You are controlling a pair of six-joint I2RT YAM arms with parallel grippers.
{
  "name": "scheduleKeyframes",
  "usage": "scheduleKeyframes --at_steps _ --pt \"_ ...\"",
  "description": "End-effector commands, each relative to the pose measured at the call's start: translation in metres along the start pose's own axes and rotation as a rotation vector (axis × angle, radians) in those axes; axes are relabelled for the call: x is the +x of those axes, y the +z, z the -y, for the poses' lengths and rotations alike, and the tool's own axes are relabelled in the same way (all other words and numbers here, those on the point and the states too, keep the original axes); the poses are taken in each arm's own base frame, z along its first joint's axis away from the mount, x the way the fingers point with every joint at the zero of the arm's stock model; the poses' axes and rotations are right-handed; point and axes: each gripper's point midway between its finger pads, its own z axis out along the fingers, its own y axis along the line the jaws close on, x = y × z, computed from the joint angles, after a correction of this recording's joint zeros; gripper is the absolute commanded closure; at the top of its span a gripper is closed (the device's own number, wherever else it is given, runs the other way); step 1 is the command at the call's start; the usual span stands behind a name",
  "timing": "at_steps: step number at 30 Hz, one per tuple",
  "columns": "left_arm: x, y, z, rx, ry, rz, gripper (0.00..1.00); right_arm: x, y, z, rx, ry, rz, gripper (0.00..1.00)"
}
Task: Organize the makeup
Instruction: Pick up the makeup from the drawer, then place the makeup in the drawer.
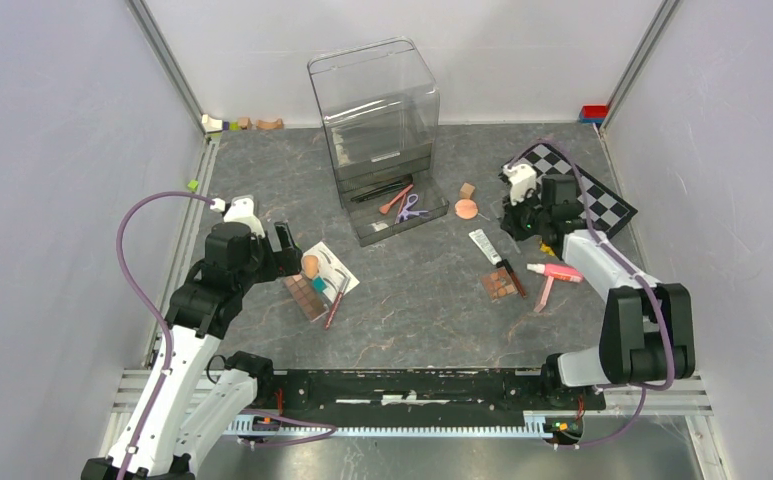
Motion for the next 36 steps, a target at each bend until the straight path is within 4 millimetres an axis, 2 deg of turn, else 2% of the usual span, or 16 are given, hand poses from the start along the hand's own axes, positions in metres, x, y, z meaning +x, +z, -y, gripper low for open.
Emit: scheduleKeyframes --at_steps 1,4,10,18,20,26,31,36 --pt "-0.009 0.001 0.005 0.025 -0.018 0.041 0.0 -0.056 0.002 -0.039 -0.074 -0.145 0.194 1.0" --pt "-0.009 0.001 0.005 0.026 -0.018 0.042 0.0 -0.085 0.002 -0.075 -0.129 -0.244 0.293 1.0" --pt "-0.009 0.0 0.006 0.031 -0.017 0.044 0.0 -0.124 0.002 -0.14 -0.259 -0.381 0.46 1.0" --pt "-0.011 -0.001 0.006 0.031 -0.018 0.052 0.0 -0.151 -0.009 -0.23 -0.406 -0.782 0.642 0.99" --pt "-0.012 -0.003 0.005 0.029 -0.019 0.062 0.0 -0.154 -0.005 -0.242 -0.405 -0.858 0.657 0.99" --pt "-0.013 -0.005 0.005 0.029 -0.022 0.074 0.0 -0.155 0.028 -0.26 -0.405 -1.166 0.543 0.99" --pt "-0.012 -0.003 0.004 0.026 -0.021 0.068 0.0 -0.166 0.055 -0.252 -0.275 -1.289 0.462 0.99" --pt "-0.013 -0.005 0.001 0.01 -0.022 0.074 0.0 -0.166 0.079 -0.249 -0.256 -1.369 0.415 0.99"
